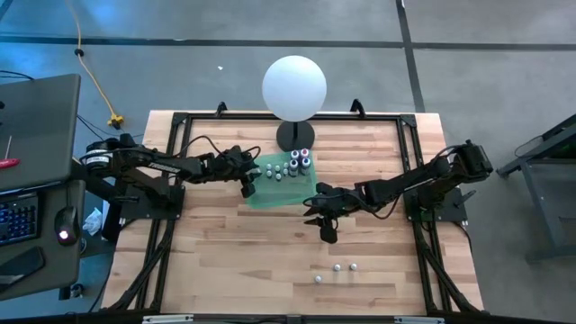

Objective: Pick & Place food coloring
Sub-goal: Put the orange food coloring bottle into the green bin

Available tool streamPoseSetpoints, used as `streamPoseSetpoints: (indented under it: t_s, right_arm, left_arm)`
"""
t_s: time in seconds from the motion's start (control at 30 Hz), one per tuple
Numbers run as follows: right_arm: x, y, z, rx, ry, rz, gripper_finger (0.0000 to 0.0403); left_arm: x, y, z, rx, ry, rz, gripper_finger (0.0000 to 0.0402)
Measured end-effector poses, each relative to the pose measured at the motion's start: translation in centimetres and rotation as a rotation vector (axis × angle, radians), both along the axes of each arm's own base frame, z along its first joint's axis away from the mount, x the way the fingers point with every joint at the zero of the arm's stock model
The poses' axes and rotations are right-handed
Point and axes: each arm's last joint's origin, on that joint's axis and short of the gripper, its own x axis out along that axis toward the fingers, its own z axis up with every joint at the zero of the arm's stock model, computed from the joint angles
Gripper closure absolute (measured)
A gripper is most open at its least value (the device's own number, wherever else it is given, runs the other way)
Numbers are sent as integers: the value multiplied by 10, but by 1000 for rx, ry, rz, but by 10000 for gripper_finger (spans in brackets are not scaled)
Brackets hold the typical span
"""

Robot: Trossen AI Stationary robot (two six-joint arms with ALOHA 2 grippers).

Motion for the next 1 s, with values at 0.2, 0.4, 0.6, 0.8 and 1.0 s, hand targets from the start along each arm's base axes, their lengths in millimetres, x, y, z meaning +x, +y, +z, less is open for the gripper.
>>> streamPoseSetpoints:
  t_s: [0.2, 0.4, 0.6, 0.8, 1.0]
  right_arm:
    - [0, 0, 0, 0, 0, 0, 289]
    - [0, 0, 0, -13, -3, 9, 289]
    - [0, 0, 1, -13, -8, 11, 289]
    - [3, 11, 17, -44, 159, 29, 289]
    - [1, 24, 32, -80, 375, -5, 289]
  left_arm:
    - [0, 0, 0, 1, 0, 1, 275]
    - [1, 0, 8, 9, -6, -9, 278]
    - [6, -1, 60, 45, -111, -98, 278]
    - [-7, -6, 107, 37, -163, -159, 278]
    - [-20, -12, 112, -23, -139, -224, 278]
